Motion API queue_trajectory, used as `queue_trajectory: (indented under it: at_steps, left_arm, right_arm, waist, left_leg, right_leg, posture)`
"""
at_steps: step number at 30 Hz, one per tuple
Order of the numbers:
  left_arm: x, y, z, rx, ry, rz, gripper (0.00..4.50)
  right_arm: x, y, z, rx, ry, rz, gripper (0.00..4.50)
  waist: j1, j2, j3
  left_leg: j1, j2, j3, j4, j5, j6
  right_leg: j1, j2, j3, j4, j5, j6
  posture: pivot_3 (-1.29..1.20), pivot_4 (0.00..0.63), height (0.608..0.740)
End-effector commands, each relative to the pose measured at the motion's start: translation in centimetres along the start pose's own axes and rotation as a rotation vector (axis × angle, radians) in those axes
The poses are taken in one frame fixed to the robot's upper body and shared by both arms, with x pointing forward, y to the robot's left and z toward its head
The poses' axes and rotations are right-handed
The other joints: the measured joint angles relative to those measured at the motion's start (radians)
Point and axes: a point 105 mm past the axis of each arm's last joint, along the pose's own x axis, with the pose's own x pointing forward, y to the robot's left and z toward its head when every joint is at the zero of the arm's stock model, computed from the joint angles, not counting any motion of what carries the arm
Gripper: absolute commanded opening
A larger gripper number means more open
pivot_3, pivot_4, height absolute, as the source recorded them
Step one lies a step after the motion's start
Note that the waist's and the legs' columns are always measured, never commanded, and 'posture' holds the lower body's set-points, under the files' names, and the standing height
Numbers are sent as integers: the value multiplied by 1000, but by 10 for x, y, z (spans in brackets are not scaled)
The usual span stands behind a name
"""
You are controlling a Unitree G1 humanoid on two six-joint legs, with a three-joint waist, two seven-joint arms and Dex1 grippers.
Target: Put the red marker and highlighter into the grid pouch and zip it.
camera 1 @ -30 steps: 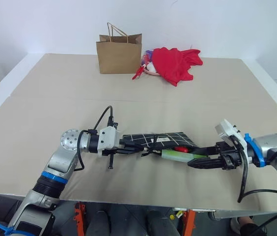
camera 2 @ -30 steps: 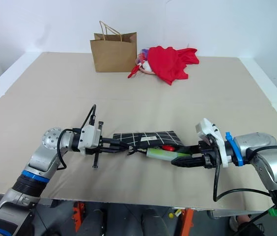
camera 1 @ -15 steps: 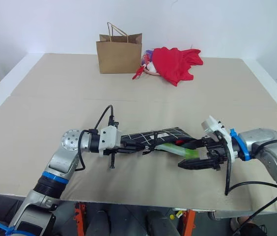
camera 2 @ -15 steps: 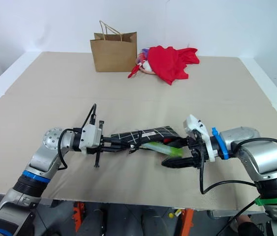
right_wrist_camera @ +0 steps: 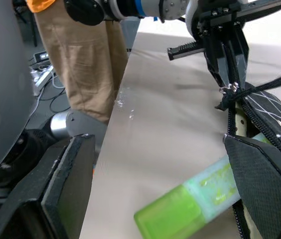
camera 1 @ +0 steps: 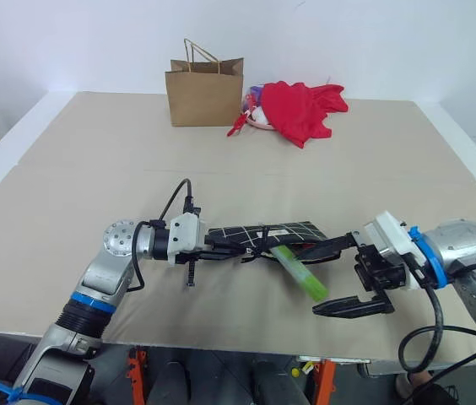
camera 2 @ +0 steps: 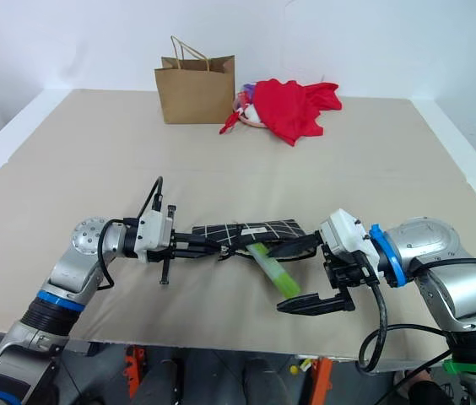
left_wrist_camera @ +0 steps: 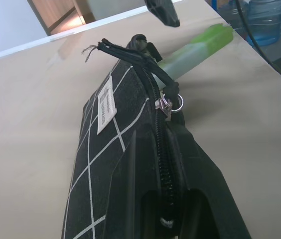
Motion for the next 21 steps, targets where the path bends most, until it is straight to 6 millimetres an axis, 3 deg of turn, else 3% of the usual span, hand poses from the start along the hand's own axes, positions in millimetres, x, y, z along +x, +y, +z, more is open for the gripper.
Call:
queue_trajectory:
  at_steps: [1,17,21]
  left_arm:
    - [-4,6,9,38,-19,18,0]
    - [-7,9,7,37,-9,24,0]
    - [-7,12,9,37,-17,30,0]
  right_arm:
    - [-6,-4,-2,-23,21,-35,4427]
    - [-20,22,4,-115,14,49,4427]
    - [-18,29,3,-101,27,84,3044]
  waist:
    - [0,0,0]
    - [0,0,0]
    - [1,0,0]
  left_leg:
    - [0,0,0,0,0,0]
    - [0,0,0,0,0,0]
    - [0,0,0,0,0,0]
  right_leg:
    - [0,0,0,0,0,0]
    - [0,0,0,0,0,0]
    - [0,0,0,0,0,0]
  posture:
    - [0,150,740]
    - [0,150,740]
    - [0,150,740]
